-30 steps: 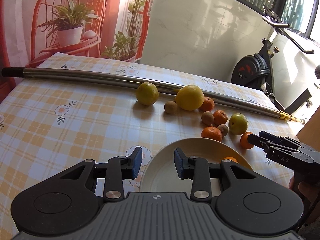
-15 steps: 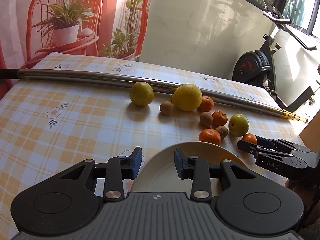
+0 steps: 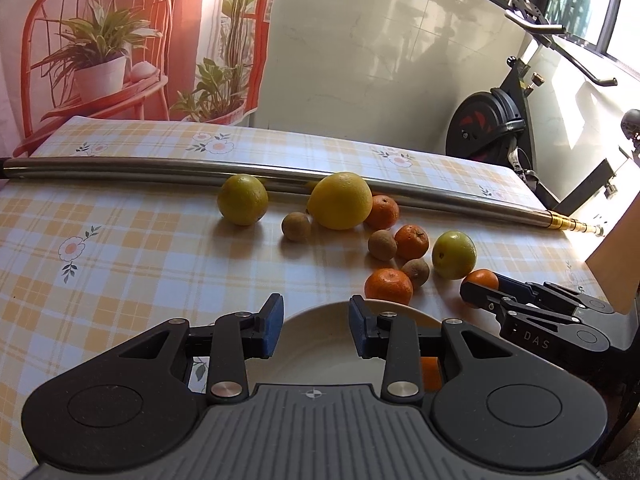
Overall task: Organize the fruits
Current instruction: 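Grasp an orange with the right tool while the left tool moves to another tangerine, then grasp the tangerine with the left tool while the right tool holds the orange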
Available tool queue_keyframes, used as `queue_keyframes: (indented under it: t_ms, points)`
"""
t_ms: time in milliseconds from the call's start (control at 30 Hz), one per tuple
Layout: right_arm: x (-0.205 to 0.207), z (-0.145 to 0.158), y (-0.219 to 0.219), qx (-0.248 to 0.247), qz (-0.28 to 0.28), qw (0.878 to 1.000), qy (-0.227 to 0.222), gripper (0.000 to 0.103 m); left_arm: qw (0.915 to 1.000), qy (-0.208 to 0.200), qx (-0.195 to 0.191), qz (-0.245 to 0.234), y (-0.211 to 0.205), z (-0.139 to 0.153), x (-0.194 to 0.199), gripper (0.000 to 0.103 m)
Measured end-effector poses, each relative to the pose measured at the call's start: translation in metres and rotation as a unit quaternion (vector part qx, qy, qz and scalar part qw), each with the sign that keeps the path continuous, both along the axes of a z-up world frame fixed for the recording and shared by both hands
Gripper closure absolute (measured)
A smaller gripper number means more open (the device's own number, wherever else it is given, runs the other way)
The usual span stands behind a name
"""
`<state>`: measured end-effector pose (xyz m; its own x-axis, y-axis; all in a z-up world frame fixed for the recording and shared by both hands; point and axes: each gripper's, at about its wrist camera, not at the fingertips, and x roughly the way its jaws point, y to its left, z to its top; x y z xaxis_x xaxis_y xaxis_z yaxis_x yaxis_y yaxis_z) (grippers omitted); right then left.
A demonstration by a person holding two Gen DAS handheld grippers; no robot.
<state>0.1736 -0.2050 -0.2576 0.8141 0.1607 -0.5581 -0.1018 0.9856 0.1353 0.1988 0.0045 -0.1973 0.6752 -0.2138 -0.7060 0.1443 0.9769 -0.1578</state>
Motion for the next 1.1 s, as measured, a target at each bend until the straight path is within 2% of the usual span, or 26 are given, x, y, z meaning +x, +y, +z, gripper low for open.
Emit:
queue_keyframes:
  t_ms: [267,600,833,1100]
  points:
    - [-0.005,0.003,-0.005,0.008,-0.004,1.0,-0.012,0.068,0.9986,0.024,-0.013,-0.045,-0.034,-0.002,0.031,0.061]
    - [-0.009,0.003,-0.006,0.014,-0.009,1.0,-0.02,0.068,0.9932,0.098,-0.051,-0.037,-0.041,-0.023,0.072,0.059]
    - [-0.01,0.004,-0.007,0.016,-0.01,1.0,-0.022,0.068,0.9908,0.12,-0.041,-0.046,-0.051,-0.035,0.081,0.058]
    - [-0.011,0.003,-0.007,0.017,-0.01,1.0,-0.022,0.068,0.9906,0.125,-0.022,-0.05,-0.06,-0.044,0.084,0.055]
